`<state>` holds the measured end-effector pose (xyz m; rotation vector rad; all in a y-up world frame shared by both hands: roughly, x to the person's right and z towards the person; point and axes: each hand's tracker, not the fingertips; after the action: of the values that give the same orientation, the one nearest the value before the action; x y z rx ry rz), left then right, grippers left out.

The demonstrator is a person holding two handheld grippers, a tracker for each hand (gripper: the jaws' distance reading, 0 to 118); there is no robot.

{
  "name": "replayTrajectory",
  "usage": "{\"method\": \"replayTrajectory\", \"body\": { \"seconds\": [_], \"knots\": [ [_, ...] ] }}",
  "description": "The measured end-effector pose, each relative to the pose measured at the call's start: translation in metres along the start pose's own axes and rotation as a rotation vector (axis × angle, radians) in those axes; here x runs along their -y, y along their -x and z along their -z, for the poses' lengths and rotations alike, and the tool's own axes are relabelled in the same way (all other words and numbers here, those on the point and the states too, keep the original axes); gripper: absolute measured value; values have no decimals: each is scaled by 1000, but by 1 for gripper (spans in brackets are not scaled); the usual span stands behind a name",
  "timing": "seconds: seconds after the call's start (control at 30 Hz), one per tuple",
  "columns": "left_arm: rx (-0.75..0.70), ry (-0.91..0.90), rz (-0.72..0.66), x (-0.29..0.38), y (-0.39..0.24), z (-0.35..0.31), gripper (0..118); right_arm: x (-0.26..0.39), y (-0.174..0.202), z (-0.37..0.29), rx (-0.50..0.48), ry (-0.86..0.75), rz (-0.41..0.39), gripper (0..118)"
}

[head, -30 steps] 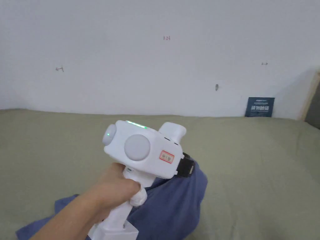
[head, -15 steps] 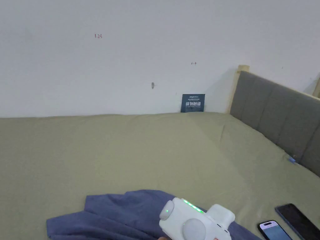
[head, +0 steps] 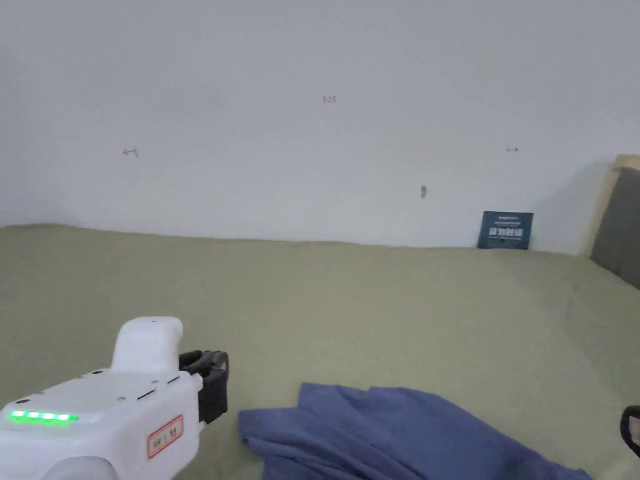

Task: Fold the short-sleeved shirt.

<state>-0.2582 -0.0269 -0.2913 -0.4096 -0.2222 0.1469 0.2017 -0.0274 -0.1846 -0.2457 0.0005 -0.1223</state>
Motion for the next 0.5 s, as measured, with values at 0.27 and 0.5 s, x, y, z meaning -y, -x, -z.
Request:
{"method": "replayTrajectory", "body": {
  "seconds": [0.27, 0.5],
  "knots": [
    [-139, 32, -51, 39, 39, -44, 0, 17, 28, 26, -31, 46, -20, 0],
    [-3, 151, 42, 23, 17, 39, 19, 10, 21, 27, -23, 55, -77, 0]
  ]
}}
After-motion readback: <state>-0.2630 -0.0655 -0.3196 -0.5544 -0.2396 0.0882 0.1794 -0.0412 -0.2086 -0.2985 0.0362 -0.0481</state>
